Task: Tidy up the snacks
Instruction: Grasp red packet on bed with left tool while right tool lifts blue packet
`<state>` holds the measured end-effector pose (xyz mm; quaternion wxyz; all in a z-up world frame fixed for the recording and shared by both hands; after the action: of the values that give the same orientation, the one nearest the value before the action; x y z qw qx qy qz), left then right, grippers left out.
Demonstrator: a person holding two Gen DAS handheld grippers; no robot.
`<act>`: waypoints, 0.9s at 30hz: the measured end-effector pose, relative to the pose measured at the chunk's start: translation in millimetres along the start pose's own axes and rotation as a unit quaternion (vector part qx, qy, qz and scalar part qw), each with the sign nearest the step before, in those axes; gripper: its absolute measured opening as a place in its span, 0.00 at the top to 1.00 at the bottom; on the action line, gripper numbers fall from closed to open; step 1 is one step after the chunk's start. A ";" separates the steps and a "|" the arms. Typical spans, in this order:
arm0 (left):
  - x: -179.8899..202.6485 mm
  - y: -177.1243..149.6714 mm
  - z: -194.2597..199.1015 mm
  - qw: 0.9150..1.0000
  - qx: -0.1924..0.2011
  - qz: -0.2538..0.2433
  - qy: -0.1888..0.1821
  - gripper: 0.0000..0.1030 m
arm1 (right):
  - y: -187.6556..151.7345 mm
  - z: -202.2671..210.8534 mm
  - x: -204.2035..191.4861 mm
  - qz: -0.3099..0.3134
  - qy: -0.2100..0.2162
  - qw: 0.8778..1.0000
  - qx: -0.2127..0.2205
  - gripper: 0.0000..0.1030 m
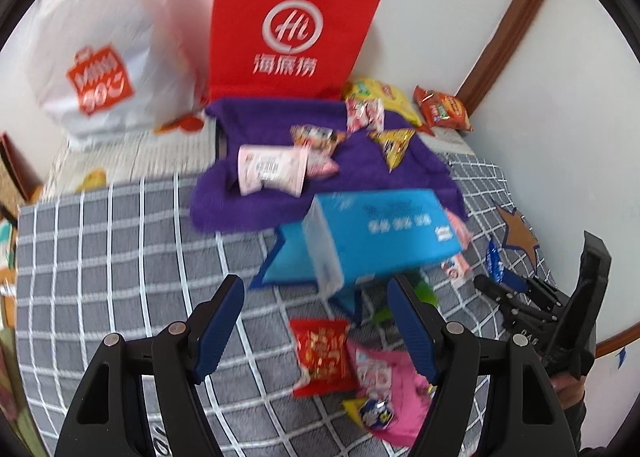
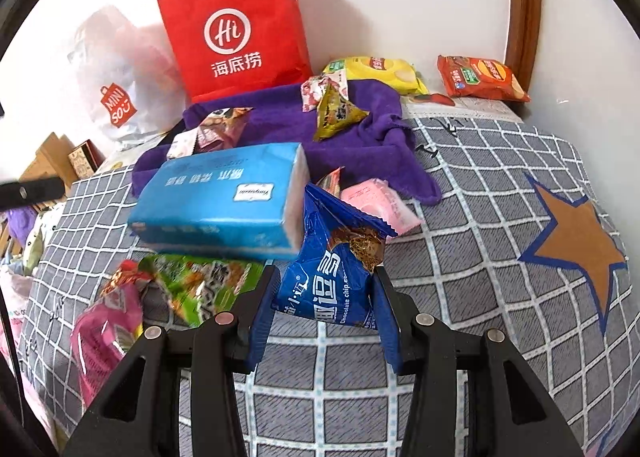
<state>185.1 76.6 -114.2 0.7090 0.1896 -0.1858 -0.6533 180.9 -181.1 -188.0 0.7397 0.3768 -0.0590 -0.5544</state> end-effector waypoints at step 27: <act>29.0 -65.0 -71.1 0.997 -0.054 -0.041 0.043 0.41 | -16.6 21.3 -4.2 0.020 0.002 1.000 0.003 0.56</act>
<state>168.1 44.8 -208.0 0.6978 0.1865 -0.1120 -0.6824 155.6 -189.6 -181.9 0.7494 0.3789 -0.0667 -0.5388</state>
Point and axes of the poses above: each gripper's, at about its wrist camera, not at the fingertips, and z roughly against the way its jaws point, x to its right, y to its top, the point moved 4 cm from there along -z, roughly the way its jaws point, and after that the axes turned 15 degrees about y, right-handed, at the moved point
